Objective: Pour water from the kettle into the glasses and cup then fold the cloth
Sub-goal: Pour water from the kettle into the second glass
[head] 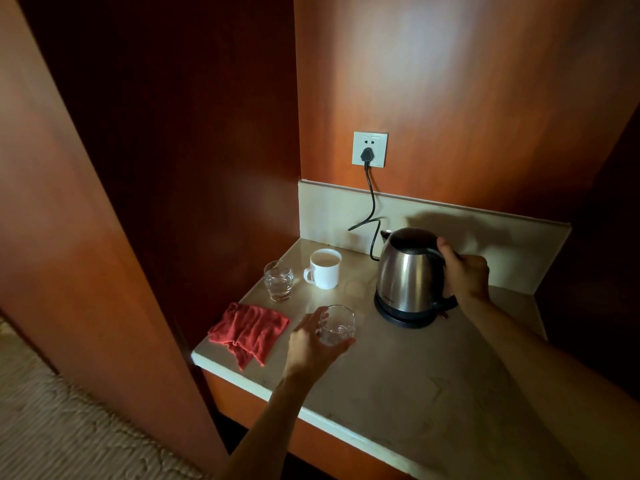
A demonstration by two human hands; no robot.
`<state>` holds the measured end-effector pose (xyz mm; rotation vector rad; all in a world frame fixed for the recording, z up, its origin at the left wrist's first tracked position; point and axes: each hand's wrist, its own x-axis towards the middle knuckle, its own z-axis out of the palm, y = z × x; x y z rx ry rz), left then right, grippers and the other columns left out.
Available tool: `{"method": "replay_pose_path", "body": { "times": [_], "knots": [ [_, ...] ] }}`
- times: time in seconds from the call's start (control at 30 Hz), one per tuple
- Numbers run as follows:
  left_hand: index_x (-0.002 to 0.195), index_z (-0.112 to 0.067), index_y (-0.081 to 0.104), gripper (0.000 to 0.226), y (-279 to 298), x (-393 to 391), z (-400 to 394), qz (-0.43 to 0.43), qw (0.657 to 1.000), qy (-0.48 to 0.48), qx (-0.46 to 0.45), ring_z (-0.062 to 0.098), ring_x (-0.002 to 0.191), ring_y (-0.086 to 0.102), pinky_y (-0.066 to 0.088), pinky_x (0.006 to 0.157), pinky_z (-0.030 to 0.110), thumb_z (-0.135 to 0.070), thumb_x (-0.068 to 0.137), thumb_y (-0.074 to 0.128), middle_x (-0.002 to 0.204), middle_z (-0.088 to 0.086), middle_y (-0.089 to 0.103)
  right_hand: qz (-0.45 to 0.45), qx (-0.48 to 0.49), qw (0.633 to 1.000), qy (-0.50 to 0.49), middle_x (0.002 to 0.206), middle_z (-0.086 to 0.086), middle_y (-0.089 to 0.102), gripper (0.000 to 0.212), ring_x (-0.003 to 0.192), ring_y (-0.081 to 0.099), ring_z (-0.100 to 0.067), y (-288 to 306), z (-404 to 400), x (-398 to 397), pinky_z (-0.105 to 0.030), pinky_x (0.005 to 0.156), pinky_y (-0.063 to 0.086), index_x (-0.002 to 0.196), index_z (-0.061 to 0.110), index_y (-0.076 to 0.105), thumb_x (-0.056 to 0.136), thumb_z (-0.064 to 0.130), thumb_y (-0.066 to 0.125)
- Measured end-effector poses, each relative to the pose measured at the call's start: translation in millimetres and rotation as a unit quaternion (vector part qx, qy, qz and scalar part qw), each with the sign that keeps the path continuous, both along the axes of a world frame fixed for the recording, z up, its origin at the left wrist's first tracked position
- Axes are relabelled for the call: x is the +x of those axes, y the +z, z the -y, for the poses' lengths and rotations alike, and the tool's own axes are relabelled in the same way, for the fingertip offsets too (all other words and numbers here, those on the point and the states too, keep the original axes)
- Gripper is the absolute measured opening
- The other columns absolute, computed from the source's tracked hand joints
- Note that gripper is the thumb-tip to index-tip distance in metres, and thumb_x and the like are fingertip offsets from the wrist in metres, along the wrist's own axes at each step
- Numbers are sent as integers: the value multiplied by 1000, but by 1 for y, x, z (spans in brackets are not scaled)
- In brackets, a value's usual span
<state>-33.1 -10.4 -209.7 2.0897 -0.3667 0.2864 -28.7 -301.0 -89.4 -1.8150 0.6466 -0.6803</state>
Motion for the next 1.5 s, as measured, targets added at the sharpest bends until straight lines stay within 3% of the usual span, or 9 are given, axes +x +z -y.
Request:
{"method": "replay_pose_path", "body": {
  "times": [0.07, 0.2, 0.3, 0.37, 0.57, 0.77, 1.03, 1.4, 1.5],
  "knots": [
    [134, -24, 53, 89, 4, 3, -2, -11, 1000, -12, 1, 6, 105, 64, 58, 87, 30, -59, 58, 85, 125, -2, 65, 0, -9, 1000, 24, 80, -8, 71, 51, 81, 66, -22, 8, 0, 2, -25, 62, 42, 82, 6, 76, 92, 55, 70],
    [134, -19, 54, 89, 12, 7, -5, -40, 998, -33, 21, 4, 103, 62, 52, 89, 18, -47, 58, 91, 125, -3, 65, 1, -3, 998, 59, 56, 0, 64, 54, 61, 63, -19, 31, -1, -2, -28, 61, 43, 62, 12, 67, 90, 58, 70],
    [131, -18, 53, 90, 18, 9, -6, -63, 996, -41, 47, 9, 104, 65, 55, 92, 26, -48, 56, 92, 123, -1, 67, -3, 0, 995, 104, 41, 4, 52, 59, 38, 50, -11, 51, -10, -10, -28, 54, 38, 53, 12, 60, 91, 57, 70],
    [129, -16, 52, 88, 23, 8, -6, -72, 994, -44, 64, 13, 105, 64, 54, 93, 30, -47, 57, 91, 122, 0, 66, -18, -10, 991, 135, 39, 3, 46, 61, 32, 43, -12, 64, -18, -18, -26, 48, 35, 52, 12, 56, 91, 56, 70],
    [129, -17, 51, 85, 27, 6, -7, -71, 994, -43, 75, 14, 103, 65, 54, 90, 27, -46, 59, 91, 121, -1, 66, -95, -92, 969, 210, 38, 11, 52, 54, 34, 50, 2, 76, -31, -38, -26, 54, 37, 55, 16, 61, 94, 52, 70],
    [122, -23, 55, 80, 26, 8, -10, -84, 994, -40, 66, 13, 98, 66, 55, 87, 30, -47, 55, 91, 112, -6, 68, -162, -196, 931, 262, 51, 2, 54, 71, 49, 52, -15, 70, -35, -43, -29, 59, 39, 63, 9, 66, 71, 79, 67],
    [123, -21, 55, 80, 26, 10, -12, -86, 993, -57, 60, 14, 99, 65, 55, 90, 34, -45, 56, 90, 114, -5, 66, -194, -254, 909, 268, 49, 1, 42, 64, 43, 41, -15, 80, -43, -41, -29, 55, 33, 57, 16, 49, 78, 73, 71],
    [123, -25, 54, 79, 23, 11, -13, -78, 994, -60, 55, 13, 97, 65, 54, 86, 29, -44, 55, 89, 112, -6, 67, -227, -305, 885, 269, 45, 5, 43, 67, 43, 45, -14, 74, -45, -35, -32, 57, 36, 53, 19, 50, 71, 81, 67],
    [124, -25, 54, 79, 22, 11, -12, -76, 993, -60, 60, 12, 97, 65, 54, 87, 29, -45, 56, 89, 113, -7, 67, -226, -303, 884, 275, 44, 5, 42, 64, 42, 45, -13, 76, -46, -36, -31, 56, 35, 53, 19, 48, 79, 73, 70]
  ]
}}
